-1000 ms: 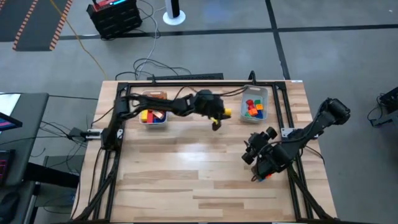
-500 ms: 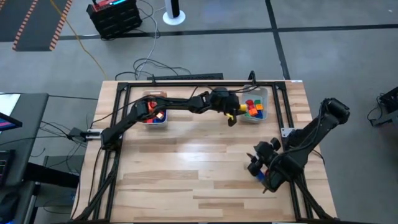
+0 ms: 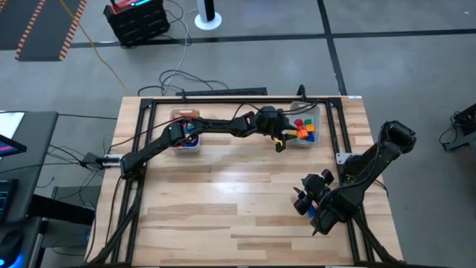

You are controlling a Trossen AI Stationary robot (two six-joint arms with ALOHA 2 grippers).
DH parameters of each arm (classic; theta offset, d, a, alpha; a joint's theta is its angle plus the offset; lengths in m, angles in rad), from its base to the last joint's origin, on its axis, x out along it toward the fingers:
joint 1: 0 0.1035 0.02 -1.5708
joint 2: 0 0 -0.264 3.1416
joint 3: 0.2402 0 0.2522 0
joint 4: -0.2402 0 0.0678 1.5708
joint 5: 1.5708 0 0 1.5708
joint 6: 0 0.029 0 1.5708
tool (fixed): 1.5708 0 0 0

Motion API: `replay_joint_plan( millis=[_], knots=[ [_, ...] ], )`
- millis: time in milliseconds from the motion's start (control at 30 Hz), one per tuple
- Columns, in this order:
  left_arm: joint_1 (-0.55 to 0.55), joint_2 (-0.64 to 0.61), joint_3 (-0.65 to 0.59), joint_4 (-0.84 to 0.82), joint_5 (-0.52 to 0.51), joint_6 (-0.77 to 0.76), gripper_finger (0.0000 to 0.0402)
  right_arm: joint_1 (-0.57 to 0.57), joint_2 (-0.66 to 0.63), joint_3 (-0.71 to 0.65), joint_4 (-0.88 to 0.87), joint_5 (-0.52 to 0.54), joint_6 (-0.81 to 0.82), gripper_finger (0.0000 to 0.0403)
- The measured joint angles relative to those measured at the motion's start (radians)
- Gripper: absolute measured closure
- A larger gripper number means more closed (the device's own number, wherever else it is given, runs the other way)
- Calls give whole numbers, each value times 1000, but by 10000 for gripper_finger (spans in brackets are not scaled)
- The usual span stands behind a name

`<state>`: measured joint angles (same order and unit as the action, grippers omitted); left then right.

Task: Sort blocks by size
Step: Put the small yellow block into the gray bin, then put the large blue game piece into the white bin

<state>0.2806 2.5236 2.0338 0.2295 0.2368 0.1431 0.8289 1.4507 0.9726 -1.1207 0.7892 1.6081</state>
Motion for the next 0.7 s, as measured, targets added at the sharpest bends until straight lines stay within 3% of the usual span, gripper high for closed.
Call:
replay_joint_plan(
  millis=[133, 267, 367, 467, 567, 700],
  knots=[
    [4, -5, 5, 1, 3, -21, 192, 0, 0, 0, -4, -1, 0, 170],
    [6, -6, 17, 2, 3, -10, 161, 1, 0, 0, -17, -7, 4, 170],
    [2, -36, 19, -32, 54, 16, 160, 9, 0, 0, -39, -64, 25, 170],
    [-19, -111, 8, -133, 96, 148, 172, 16, 1, 0, -36, -183, 26, 170],
    [-43, -196, -28, -290, 91, 298, 191, 36, 1, 0, -28, -281, 19, 170],
    [-54, -287, -111, -464, 46, 353, 210, 79, 1, 0, -19, -395, 66, 170]
  ],
)
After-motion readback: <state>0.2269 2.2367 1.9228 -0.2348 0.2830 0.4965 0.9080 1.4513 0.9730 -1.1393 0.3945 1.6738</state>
